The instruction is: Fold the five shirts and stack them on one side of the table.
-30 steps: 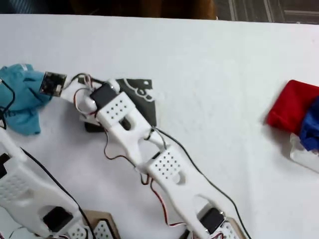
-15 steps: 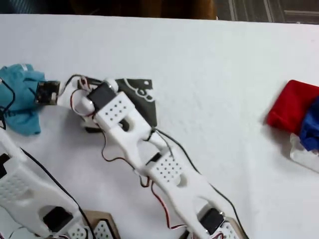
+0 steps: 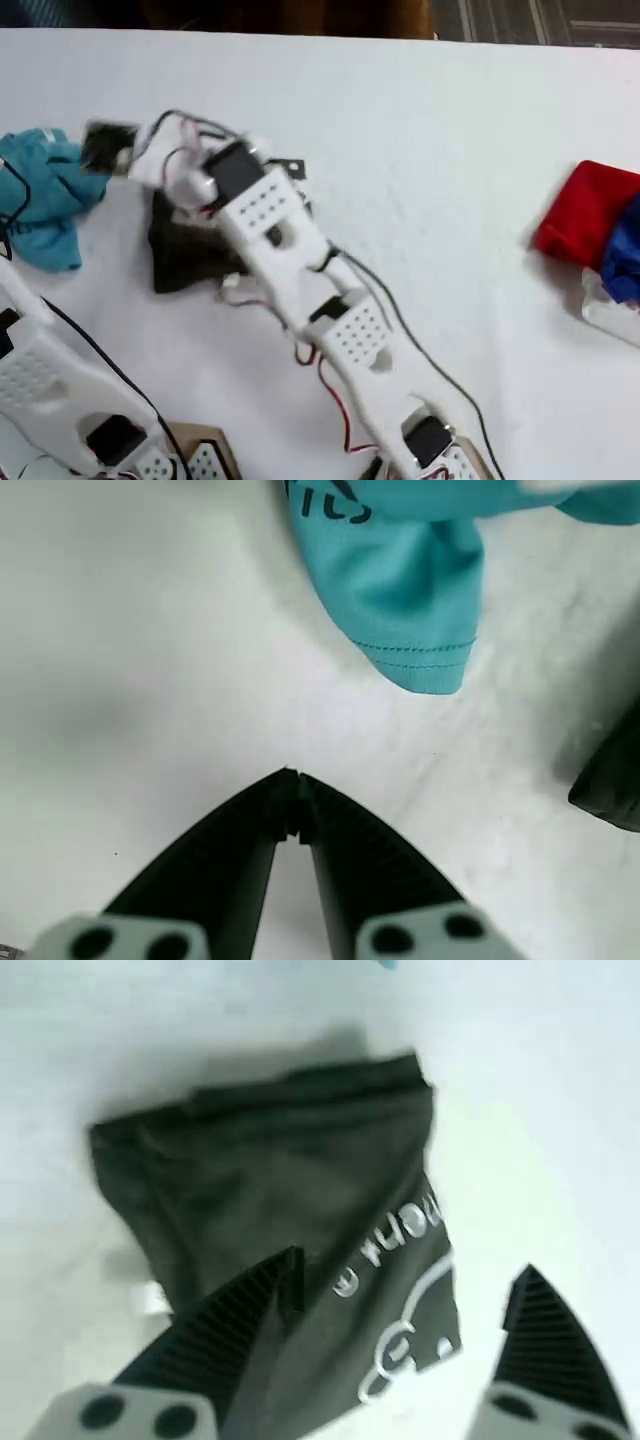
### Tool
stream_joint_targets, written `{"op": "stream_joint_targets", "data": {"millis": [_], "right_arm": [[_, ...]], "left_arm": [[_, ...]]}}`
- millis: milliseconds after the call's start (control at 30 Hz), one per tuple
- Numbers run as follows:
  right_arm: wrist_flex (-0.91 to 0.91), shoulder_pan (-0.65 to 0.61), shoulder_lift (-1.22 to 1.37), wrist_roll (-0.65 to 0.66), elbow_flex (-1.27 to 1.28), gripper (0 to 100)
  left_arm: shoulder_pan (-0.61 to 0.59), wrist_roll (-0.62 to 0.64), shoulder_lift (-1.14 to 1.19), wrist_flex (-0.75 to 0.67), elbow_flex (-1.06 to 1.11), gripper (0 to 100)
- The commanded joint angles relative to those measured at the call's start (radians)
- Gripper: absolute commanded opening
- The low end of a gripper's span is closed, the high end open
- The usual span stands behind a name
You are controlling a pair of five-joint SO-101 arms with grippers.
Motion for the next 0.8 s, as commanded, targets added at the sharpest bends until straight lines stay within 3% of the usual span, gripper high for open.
{"op": "stream_joint_targets", "data": {"millis": [0, 100, 167, 233, 400, 767], "right_arm": [[0.012, 0.108, -0.007, 0.005, -0.028, 19.3], [-0.031, 0.191, 0.067, 0.0, -0.028, 0.1], [-0.071, 0.237, 0.122, -0.051, -0.028, 5.3], [-0.133, 0.272, 0.183, -0.115, -0.028, 1.0], [-0.292, 0.32, 0.321, -0.184, -0.028, 1.8], [-0.421, 0.392, 0.424, -0.183, -0.018, 1.8]], "left_arm": [[0.127, 0.026, -0.068, 0.012, -0.016, 2], [0.258, 0.137, -0.058, 0.014, -0.058, 2], [0.35, 0.183, -0.061, 0.014, -0.09, 2], [0.428, 0.216, -0.064, 0.015, -0.124, 2], [0.552, 0.25, -0.055, 0.017, -0.131, 2], [0.614, 0.239, 0.061, 0.015, 0.054, 2]]}}
